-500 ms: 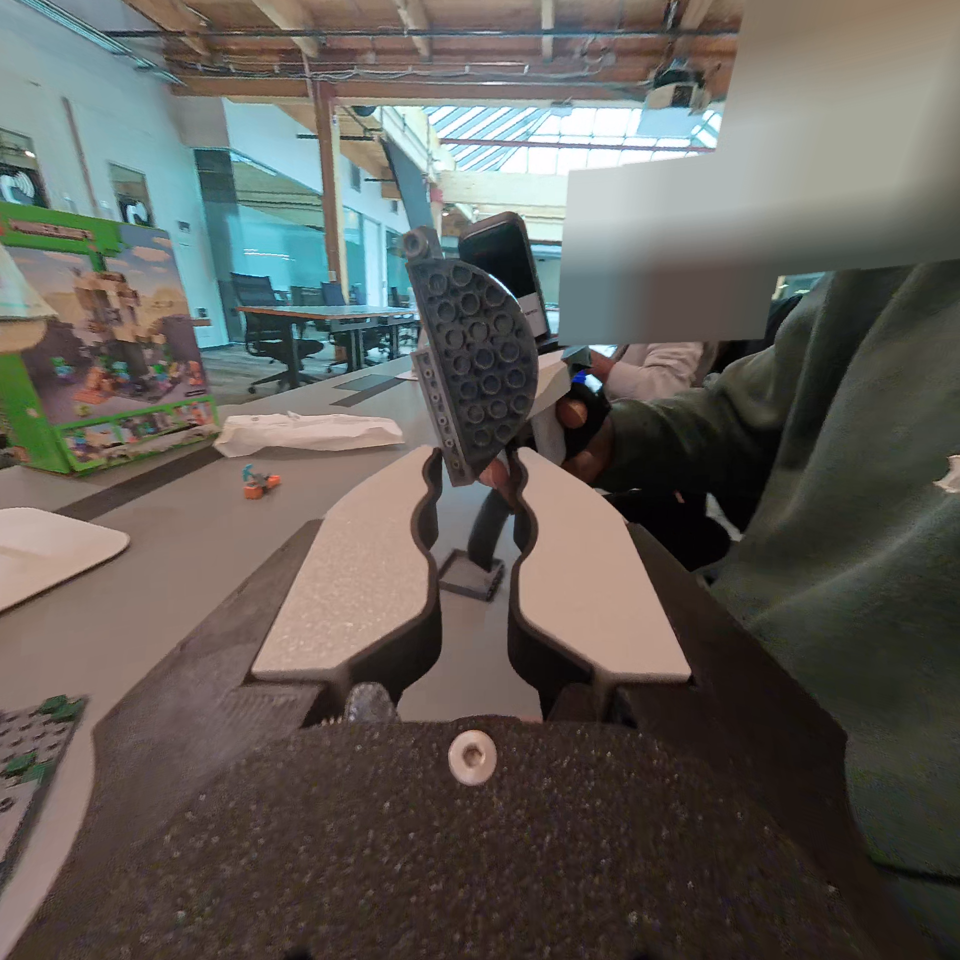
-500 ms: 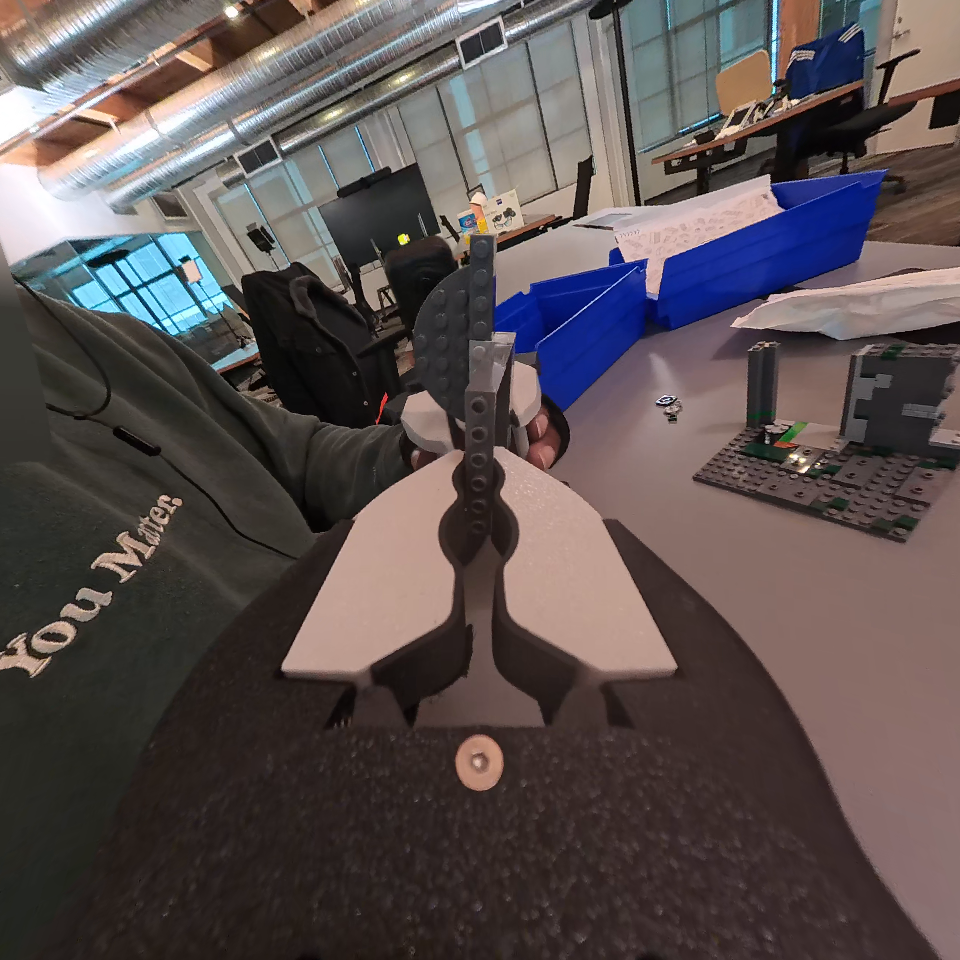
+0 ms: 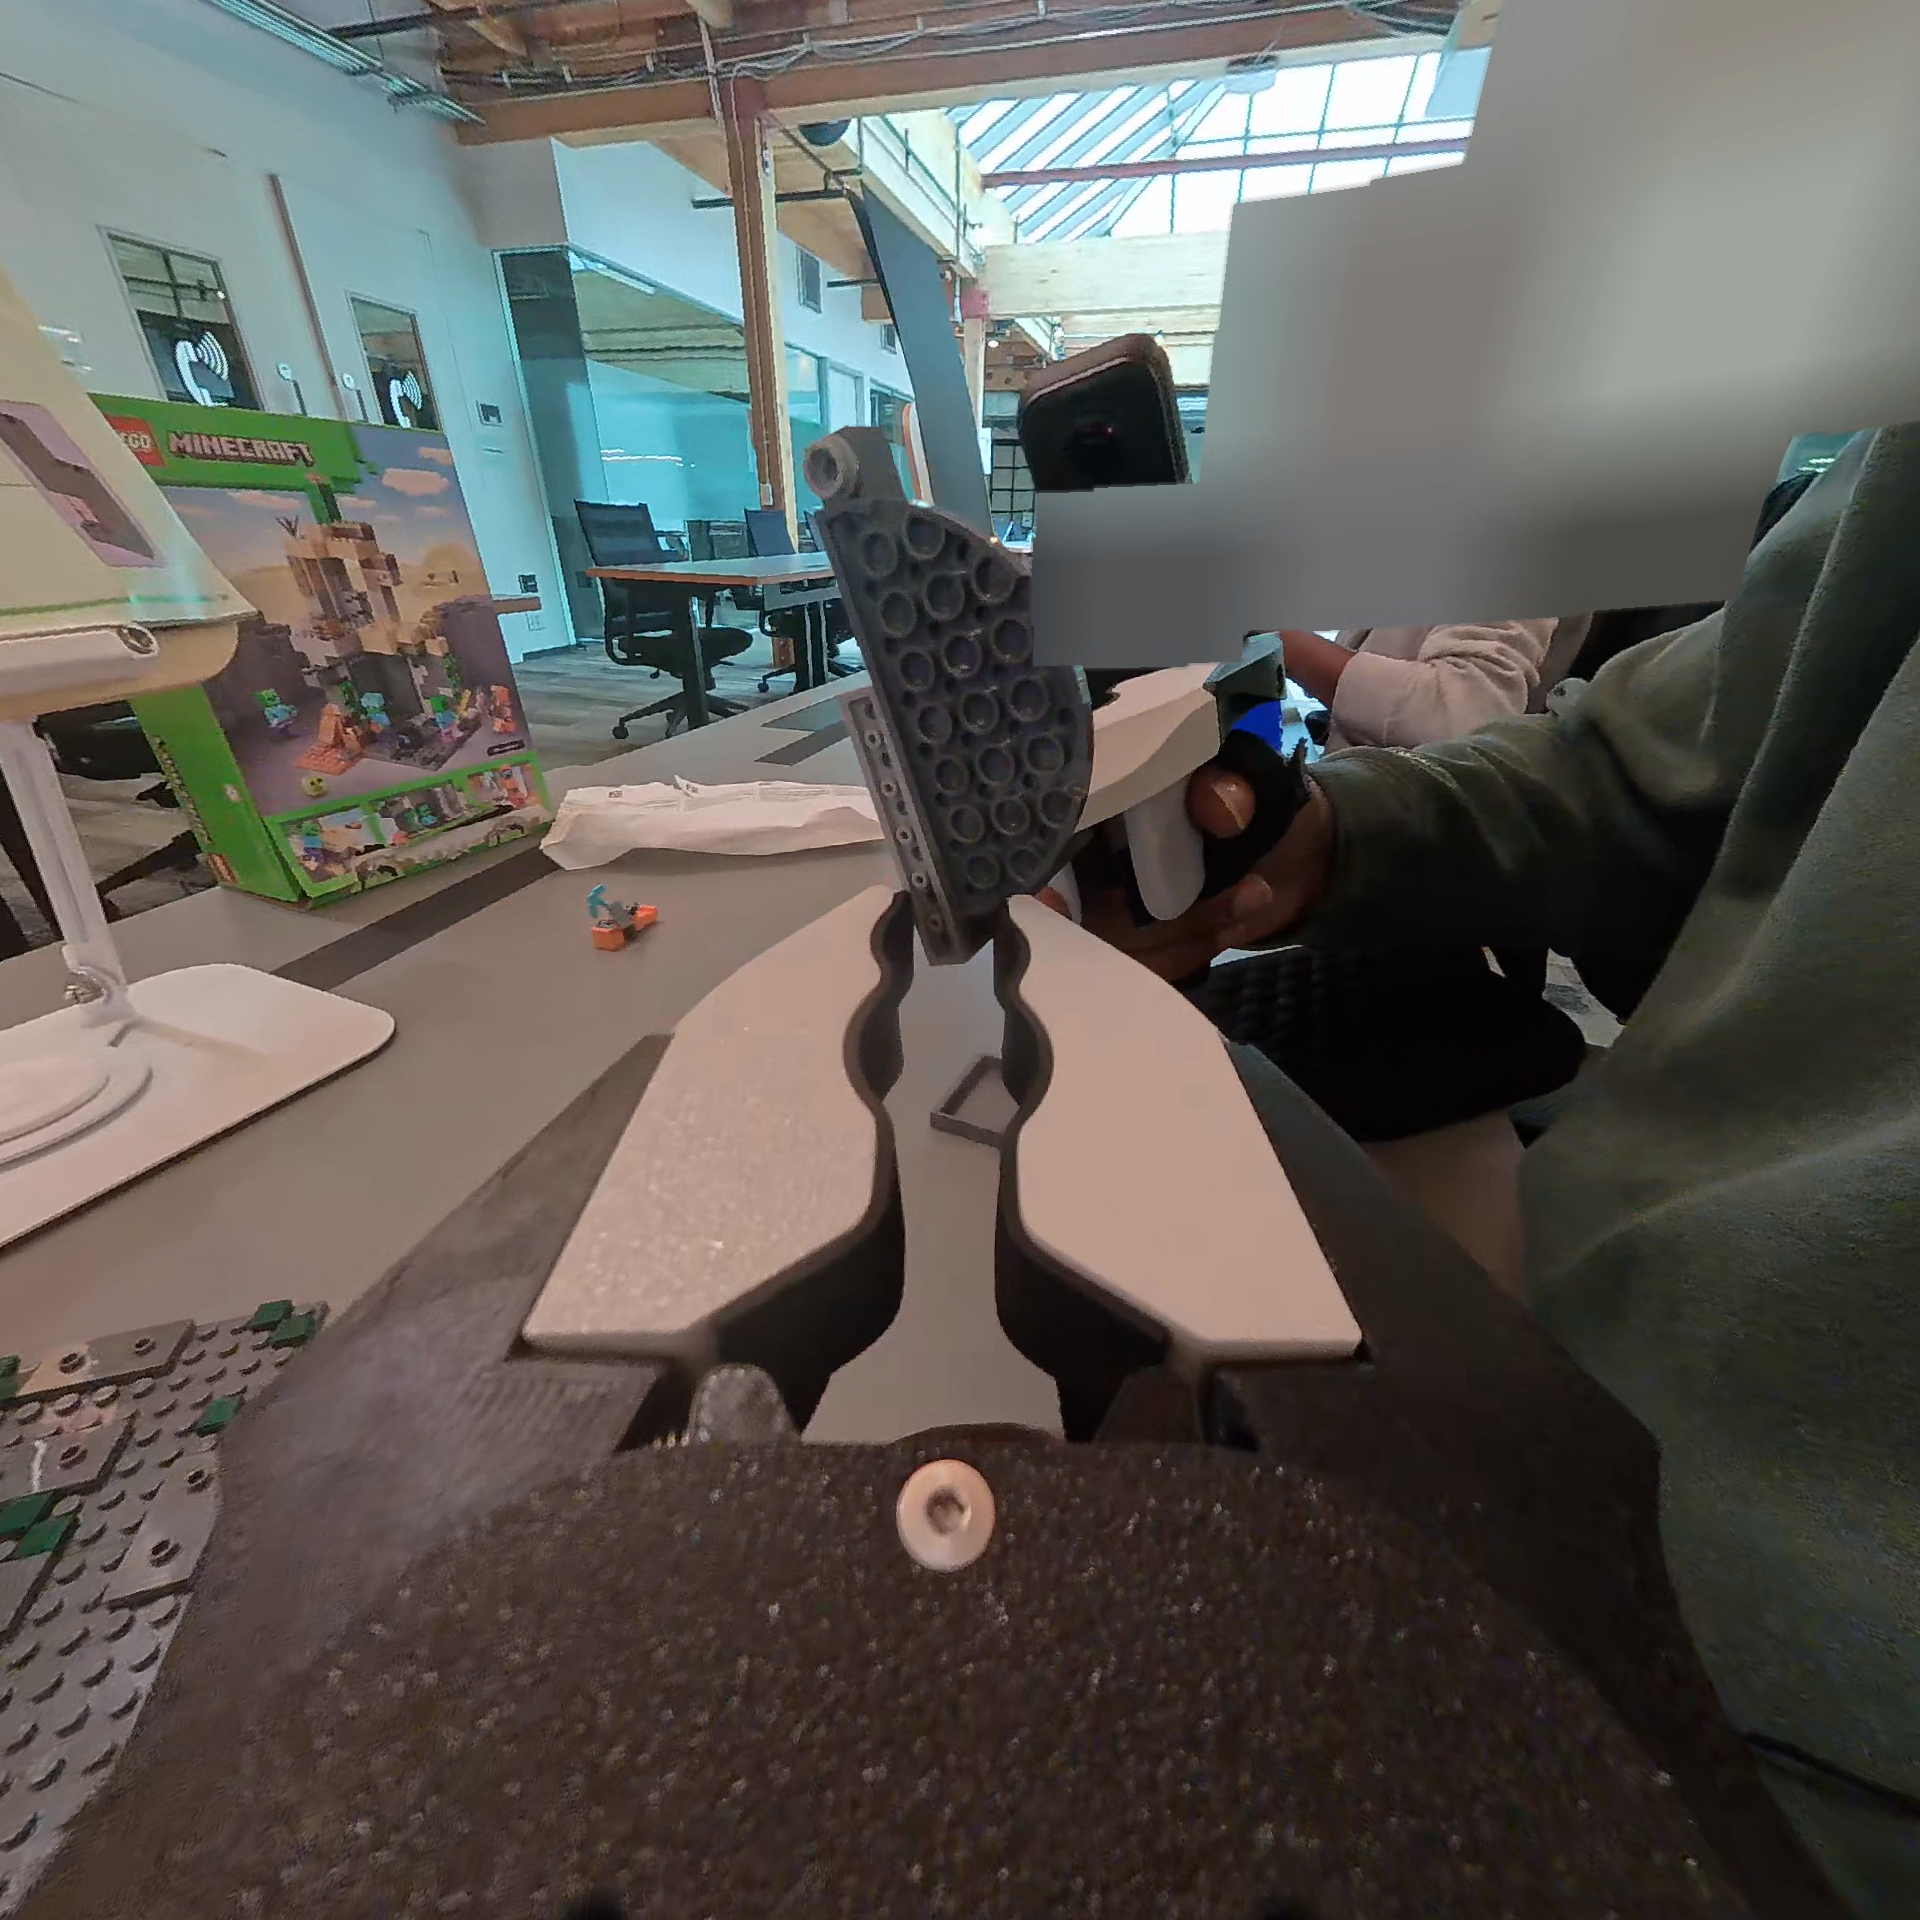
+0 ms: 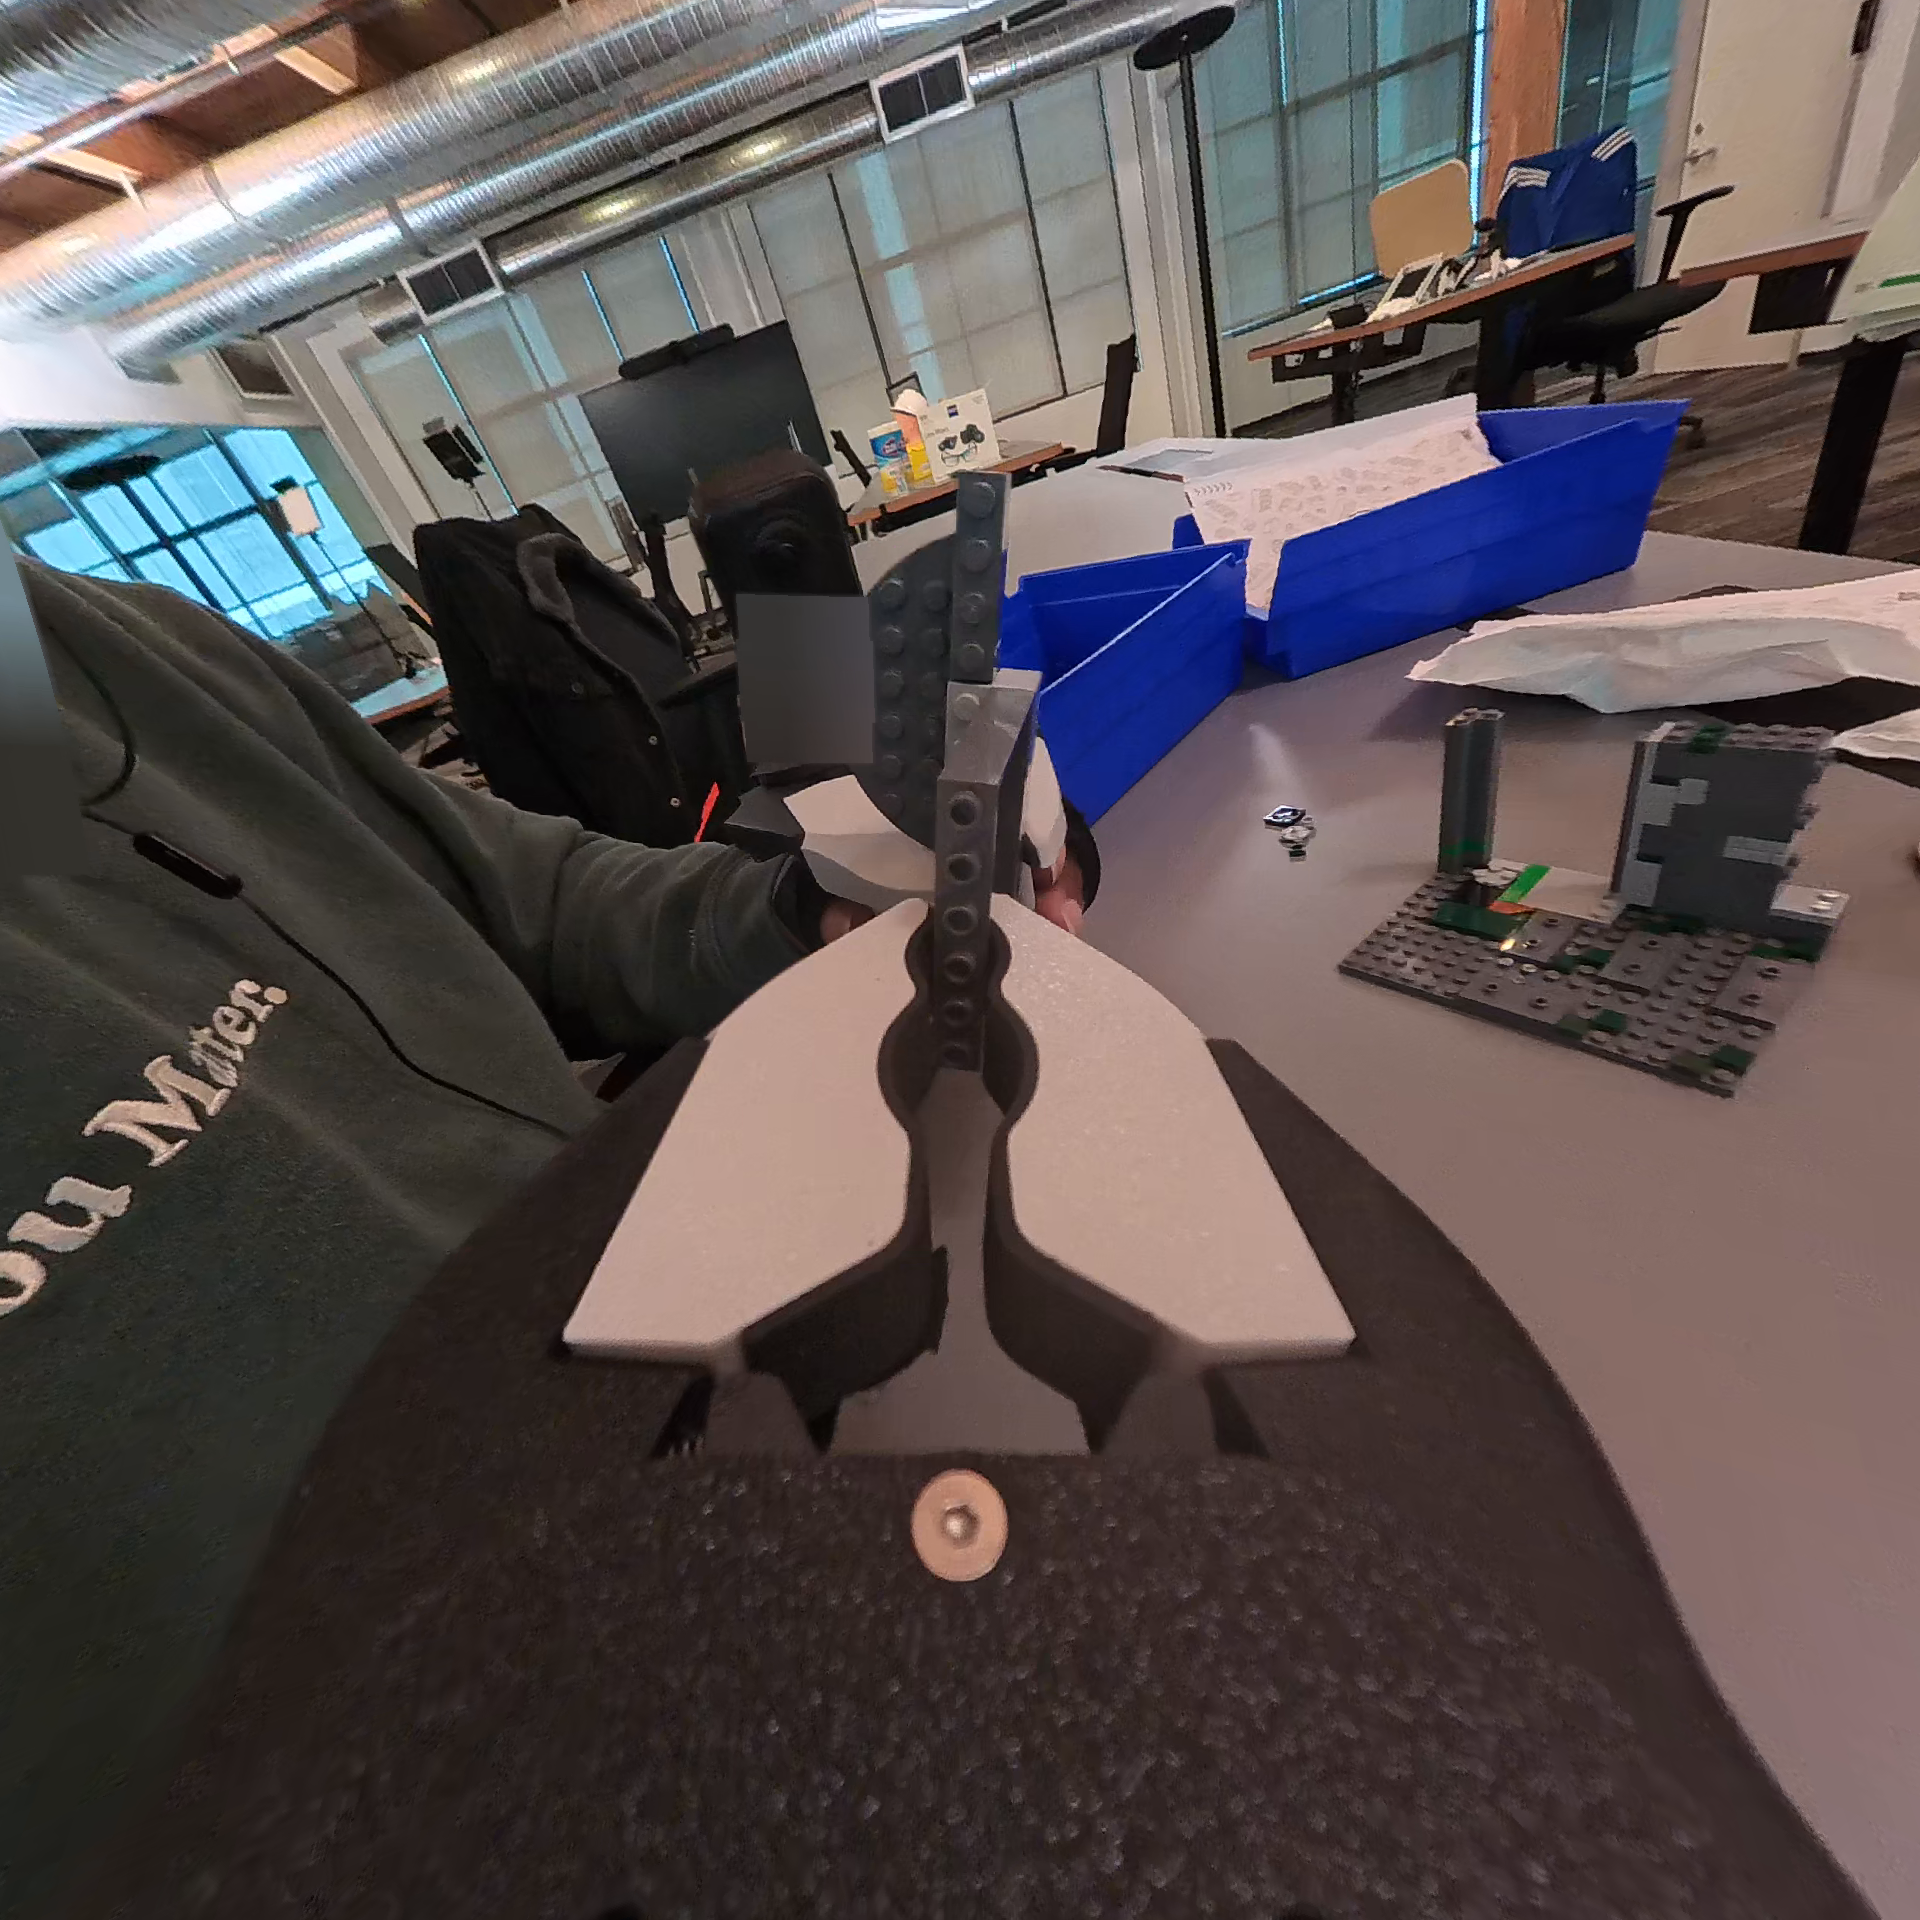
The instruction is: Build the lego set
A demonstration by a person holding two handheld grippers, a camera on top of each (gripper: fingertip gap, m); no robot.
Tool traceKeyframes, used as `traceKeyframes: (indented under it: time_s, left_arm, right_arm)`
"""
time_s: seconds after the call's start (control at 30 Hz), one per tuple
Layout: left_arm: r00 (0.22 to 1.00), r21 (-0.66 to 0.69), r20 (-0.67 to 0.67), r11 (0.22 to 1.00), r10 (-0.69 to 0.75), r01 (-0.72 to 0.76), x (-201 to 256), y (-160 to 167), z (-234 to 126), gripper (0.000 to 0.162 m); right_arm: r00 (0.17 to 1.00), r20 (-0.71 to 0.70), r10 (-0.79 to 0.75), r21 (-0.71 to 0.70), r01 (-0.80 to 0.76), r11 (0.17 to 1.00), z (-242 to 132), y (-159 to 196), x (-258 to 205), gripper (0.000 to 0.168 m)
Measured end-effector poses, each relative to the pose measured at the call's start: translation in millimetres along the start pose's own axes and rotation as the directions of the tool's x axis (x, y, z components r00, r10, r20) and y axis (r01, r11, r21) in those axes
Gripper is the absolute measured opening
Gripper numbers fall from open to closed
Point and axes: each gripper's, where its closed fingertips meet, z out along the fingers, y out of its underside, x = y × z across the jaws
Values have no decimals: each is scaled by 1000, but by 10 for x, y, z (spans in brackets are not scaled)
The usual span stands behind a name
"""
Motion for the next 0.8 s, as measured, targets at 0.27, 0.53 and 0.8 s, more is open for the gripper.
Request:
traceKeyframes:
  time_s: [0.27,0.53,0.8]
  left_arm:
    - [1000,-19,1,1000,17,-17,4,24,3,14]
    - [997,-73,12,995,70,-69,-11,84,4,15]
    - [994,-58,7,992,113,-113,-2,19,9,16]
  right_arm:
    - [1000,-9,-6,2,6,1000,5,23,0,4]
    - [1000,-21,-2,-24,2,1000,9,67,24,4]
    - [1000,-1,8,3,-8,1000,-7,28,6,4]
